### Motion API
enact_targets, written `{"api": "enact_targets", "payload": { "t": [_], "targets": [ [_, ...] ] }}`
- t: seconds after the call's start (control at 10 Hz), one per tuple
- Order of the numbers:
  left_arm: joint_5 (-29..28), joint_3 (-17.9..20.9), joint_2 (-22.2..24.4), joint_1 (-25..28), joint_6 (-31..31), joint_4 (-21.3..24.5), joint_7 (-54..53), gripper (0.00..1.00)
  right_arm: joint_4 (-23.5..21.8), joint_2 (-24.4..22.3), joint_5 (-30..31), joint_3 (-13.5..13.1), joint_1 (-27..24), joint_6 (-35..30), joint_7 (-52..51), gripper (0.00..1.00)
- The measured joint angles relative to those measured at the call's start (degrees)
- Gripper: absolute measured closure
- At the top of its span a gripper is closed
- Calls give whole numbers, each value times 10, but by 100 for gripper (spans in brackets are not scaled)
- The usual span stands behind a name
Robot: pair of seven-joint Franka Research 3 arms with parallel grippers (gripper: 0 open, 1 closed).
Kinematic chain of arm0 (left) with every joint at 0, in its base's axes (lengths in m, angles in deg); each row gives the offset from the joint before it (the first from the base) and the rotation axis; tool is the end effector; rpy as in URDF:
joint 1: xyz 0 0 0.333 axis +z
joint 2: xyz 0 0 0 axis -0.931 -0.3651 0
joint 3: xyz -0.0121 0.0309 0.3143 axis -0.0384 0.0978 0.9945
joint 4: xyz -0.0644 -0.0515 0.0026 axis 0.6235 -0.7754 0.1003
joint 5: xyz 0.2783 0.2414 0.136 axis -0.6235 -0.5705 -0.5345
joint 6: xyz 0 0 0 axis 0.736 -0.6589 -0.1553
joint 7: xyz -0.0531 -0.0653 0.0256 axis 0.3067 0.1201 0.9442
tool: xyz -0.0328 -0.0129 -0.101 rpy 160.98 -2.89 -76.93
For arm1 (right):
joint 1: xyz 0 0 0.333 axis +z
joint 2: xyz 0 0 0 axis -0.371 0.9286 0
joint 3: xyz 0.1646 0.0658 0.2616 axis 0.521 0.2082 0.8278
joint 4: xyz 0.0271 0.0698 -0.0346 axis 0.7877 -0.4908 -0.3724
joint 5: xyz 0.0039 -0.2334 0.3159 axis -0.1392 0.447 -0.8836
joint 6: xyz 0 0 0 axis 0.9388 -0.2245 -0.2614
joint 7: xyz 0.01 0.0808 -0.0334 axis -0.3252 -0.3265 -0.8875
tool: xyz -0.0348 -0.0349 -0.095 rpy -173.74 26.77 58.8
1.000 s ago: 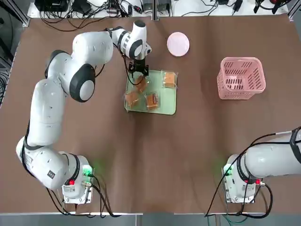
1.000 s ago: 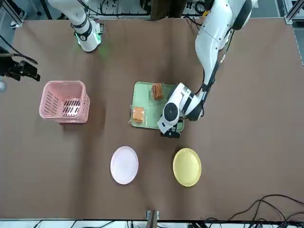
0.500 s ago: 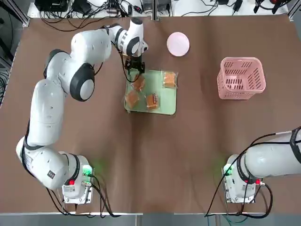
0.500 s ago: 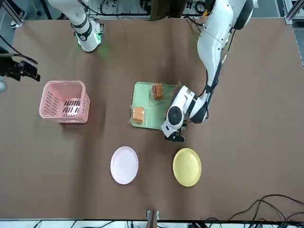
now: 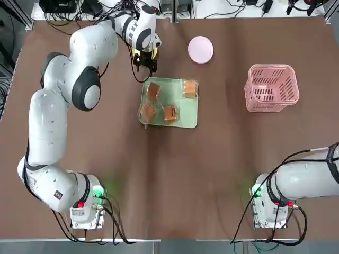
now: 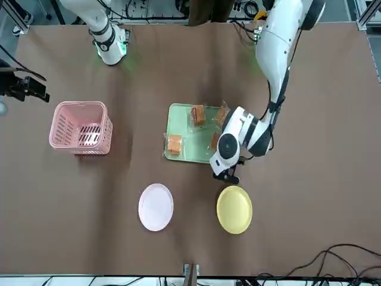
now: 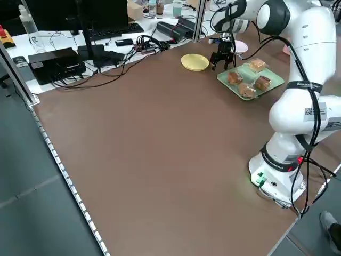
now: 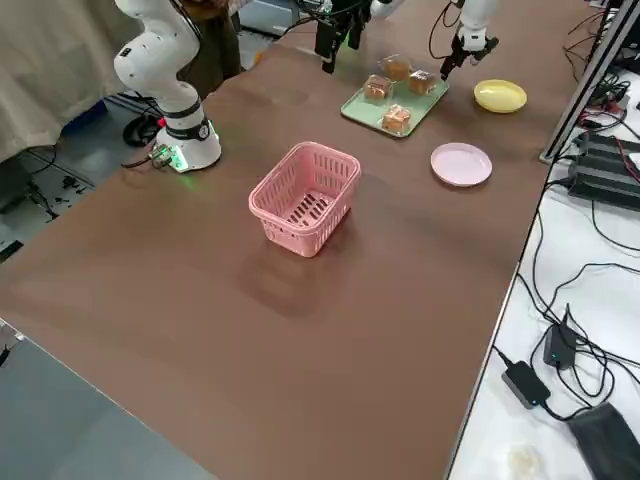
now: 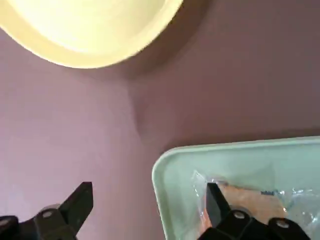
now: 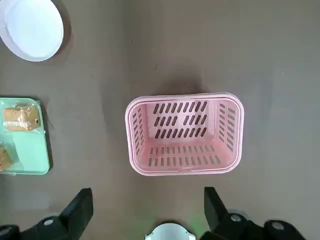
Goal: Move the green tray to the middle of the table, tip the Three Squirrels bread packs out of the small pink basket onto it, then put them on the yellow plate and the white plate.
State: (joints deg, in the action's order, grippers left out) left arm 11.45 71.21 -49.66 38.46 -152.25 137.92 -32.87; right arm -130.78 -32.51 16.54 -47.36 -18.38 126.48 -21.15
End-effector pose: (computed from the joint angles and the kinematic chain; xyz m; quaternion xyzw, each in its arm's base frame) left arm 0.5993 -0.3573 0.2224 -0.9848 0.1212 0.0914 0.0846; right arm 0.5435 -0.0169 0.6262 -0.9969 0.0292 0.0704 0.0184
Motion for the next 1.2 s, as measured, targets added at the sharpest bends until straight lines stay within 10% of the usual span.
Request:
{"api": "enact_targets", "payload": {
  "t": [0.4, 0.8, 1.2],
  "targets": [
    [14, -31, 1, -9, 24, -22, 7, 0, 0, 0, 0, 0, 0, 0, 0, 2],
    [44, -147, 37, -22, 35, -28, 88, 0, 0, 1, 0, -1, -1, 0, 0, 2],
    [46, -189, 41, -32, 61, 31, 174, 0, 0, 1, 0, -1, -4, 0, 0, 2]
  ]
}}
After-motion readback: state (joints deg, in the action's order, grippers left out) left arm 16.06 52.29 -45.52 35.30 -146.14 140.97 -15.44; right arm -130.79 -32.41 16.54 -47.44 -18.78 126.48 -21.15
